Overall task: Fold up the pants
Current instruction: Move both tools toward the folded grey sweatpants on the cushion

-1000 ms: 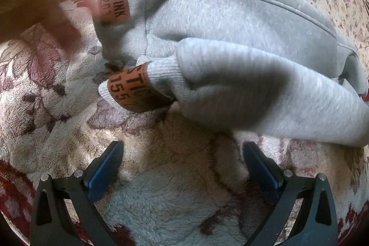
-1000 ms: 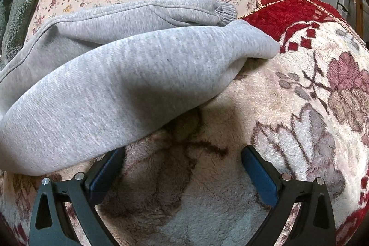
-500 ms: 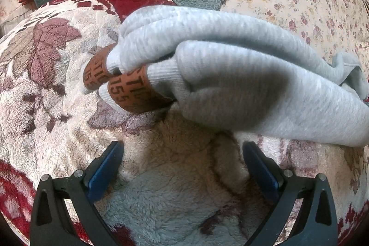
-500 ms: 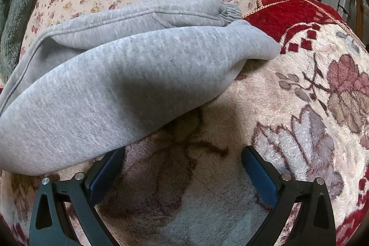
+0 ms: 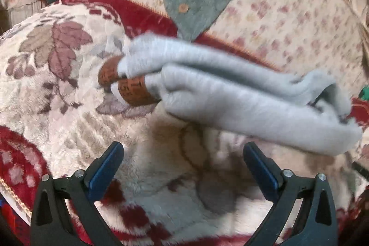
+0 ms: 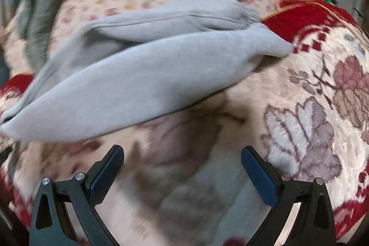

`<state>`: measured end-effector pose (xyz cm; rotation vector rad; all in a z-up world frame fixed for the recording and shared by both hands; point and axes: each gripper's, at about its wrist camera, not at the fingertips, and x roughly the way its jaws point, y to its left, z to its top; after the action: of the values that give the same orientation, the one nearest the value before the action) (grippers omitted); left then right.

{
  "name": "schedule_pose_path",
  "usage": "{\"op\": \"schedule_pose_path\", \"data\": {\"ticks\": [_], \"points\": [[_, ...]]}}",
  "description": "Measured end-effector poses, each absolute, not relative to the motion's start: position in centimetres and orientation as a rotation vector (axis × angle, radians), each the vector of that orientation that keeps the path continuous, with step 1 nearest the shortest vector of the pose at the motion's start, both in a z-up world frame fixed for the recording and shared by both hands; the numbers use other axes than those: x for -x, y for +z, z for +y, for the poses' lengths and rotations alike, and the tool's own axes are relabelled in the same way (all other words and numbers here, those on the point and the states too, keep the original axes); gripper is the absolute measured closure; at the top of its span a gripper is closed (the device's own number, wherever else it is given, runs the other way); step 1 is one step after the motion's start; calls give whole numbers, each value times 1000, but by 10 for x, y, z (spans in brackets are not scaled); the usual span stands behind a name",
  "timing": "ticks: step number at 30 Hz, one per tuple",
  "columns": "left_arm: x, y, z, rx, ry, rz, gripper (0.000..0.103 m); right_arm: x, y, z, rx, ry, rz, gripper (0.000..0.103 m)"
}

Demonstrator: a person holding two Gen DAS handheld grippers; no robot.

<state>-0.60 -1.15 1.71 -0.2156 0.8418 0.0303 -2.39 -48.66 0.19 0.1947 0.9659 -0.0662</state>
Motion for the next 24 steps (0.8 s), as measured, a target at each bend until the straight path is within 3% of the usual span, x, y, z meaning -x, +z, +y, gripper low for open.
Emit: {"op": "schedule_pose_path", "data": {"ticks": [6,17,18,19,20,24], "points": [[-5,45,-1,246,-5,816,0,32,37,-456,-161,77,844,0],[-51,27,5,386,-5,855,1,15,50,-439,-129,160,820,0],[-55,23,5,396,-3,863,5,15,50,-441,-136,158,820,0],[-58,20,5,407,-5,872,15,15,50,-445,-143,153,822,0],[-60,18,4,417,-16,876,33,16,50,-449,-149,147,824,0],[-57,14,-1,342,35,865,71,17,48,-463,-171,132,829,0]]}}
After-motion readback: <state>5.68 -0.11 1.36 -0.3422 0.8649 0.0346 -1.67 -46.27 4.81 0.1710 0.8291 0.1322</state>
